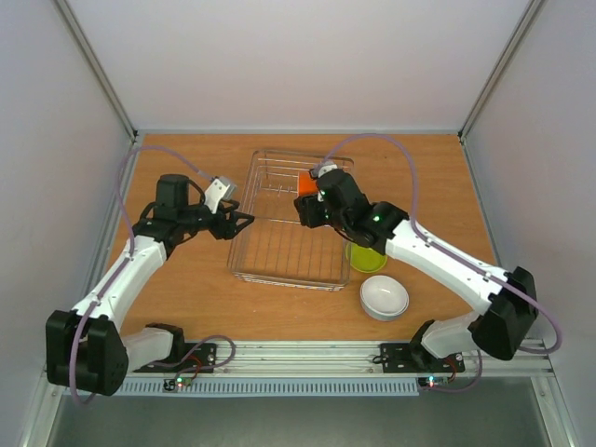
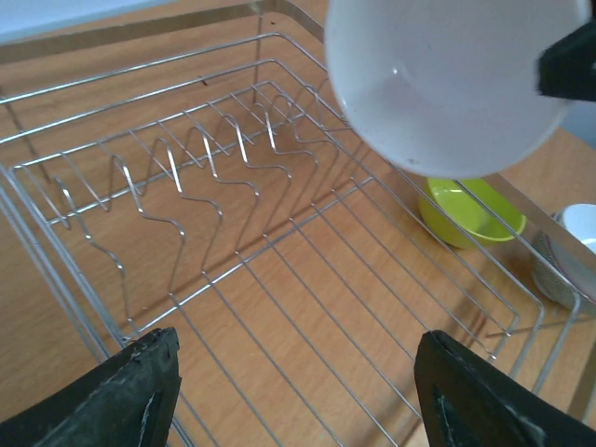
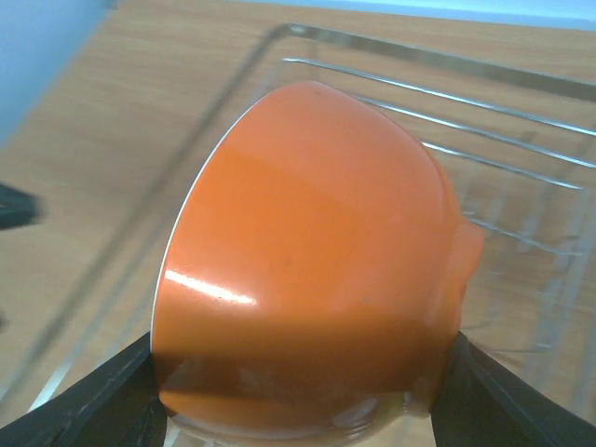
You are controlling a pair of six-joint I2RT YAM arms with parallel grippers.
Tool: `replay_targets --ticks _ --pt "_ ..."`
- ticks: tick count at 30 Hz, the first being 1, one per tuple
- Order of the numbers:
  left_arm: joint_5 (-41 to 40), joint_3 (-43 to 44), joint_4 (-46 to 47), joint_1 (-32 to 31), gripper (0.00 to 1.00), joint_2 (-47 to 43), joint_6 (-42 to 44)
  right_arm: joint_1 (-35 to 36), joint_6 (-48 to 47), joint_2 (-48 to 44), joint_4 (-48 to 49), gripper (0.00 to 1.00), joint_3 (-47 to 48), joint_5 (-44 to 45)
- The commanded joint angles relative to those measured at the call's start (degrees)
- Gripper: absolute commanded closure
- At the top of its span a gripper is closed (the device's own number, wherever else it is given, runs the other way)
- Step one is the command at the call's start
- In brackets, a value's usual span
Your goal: Load the bowls into the dish rack
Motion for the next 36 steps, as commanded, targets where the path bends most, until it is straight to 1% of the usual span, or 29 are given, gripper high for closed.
replay_targets --ticks 1,8,15,23,32,36 --pt "-3.8 -0.5 4.6 -0.2 0.31 -0.5 -1.2 -0.3 -3.8 5.2 -9.8 0.99 5.5 17.2" --pt "-3.3 -0.3 4.2 -0.2 0.31 1.3 -1.0 -0.4 -6.6 12.3 -12.1 0.99 9.8 26.4" --pt "-3.2 -0.3 4.0 -0.2 0.32 1.7 -0.3 -1.4 -7.3 15.8 -11.9 0.99 10.9 28.5" --pt "-2.8 -0.1 3.5 -0.2 0.32 2.4 0.0 -4.0 -7.5 18.2 -9.9 0.99 10.1 26.4" --pt "-2.7 0.1 2.9 -0.2 0.33 3.0 0.4 -6.3 -7.2 20.7 -6.4 0.99 8.9 17.1" --pt "-2.4 0.2 2.8 -0.2 0.33 3.1 0.5 -7.0 -7.0 22.7 -6.1 0.99 9.4 14.4"
